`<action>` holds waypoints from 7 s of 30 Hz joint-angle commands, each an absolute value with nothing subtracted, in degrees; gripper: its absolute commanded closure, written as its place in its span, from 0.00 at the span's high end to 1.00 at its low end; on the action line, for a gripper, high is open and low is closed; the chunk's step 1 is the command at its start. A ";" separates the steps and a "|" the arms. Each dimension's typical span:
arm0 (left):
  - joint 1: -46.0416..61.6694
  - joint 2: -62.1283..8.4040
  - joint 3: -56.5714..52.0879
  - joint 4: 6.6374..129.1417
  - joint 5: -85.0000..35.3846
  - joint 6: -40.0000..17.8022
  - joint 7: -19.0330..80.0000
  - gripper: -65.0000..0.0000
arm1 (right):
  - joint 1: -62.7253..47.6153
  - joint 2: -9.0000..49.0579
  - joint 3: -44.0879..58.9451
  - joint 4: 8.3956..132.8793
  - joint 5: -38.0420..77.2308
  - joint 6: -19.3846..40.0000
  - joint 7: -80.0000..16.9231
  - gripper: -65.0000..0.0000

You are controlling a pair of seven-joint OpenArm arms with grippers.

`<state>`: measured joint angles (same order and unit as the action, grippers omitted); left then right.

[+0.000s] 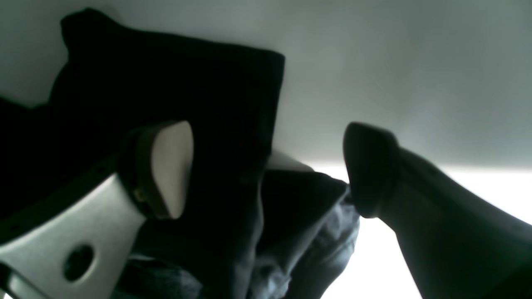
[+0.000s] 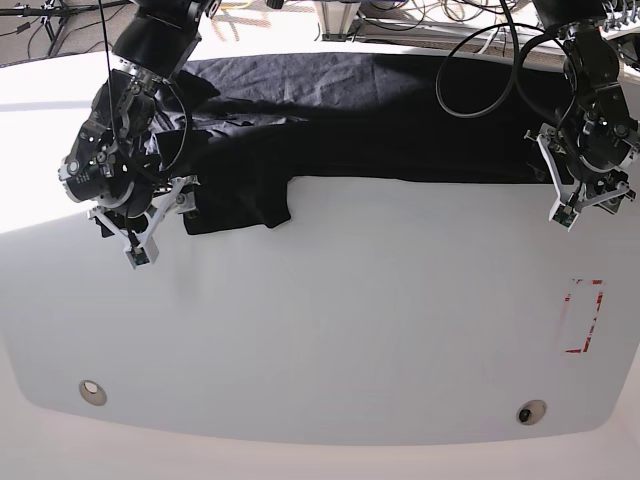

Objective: Fold the T-shirt properly
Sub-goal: 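Tuck the folded shirt edge with the right gripper, then lift the shirt corner with the right gripper and fold it inward, then lay the folded strip flat and release with the left gripper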

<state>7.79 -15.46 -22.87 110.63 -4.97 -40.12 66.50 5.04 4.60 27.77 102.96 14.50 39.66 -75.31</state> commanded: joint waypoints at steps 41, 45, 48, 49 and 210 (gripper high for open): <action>5.14 -15.96 -22.81 110.29 -5.23 -40.00 66.33 0.69 | 5.14 1.71 22.99 85.32 15.34 40.00 -62.81 0.82; 5.14 -15.96 -22.81 110.29 -5.23 -40.00 66.33 0.69 | 4.26 1.71 21.41 86.11 15.34 40.00 -62.11 0.79; 5.14 -15.96 -22.81 110.29 -5.23 -40.00 66.24 0.69 | 4.35 1.71 21.41 85.76 15.08 40.00 -61.05 0.60; 5.14 -15.96 -22.81 110.20 -5.23 -40.00 66.24 0.69 | 4.35 1.80 21.41 85.76 15.08 40.00 -60.70 0.53; -2.07 -18.33 -42.95 79.52 -38.81 -40.00 73.27 0.81 | -9.89 16.92 18.42 97.54 7.34 40.00 -55.25 0.02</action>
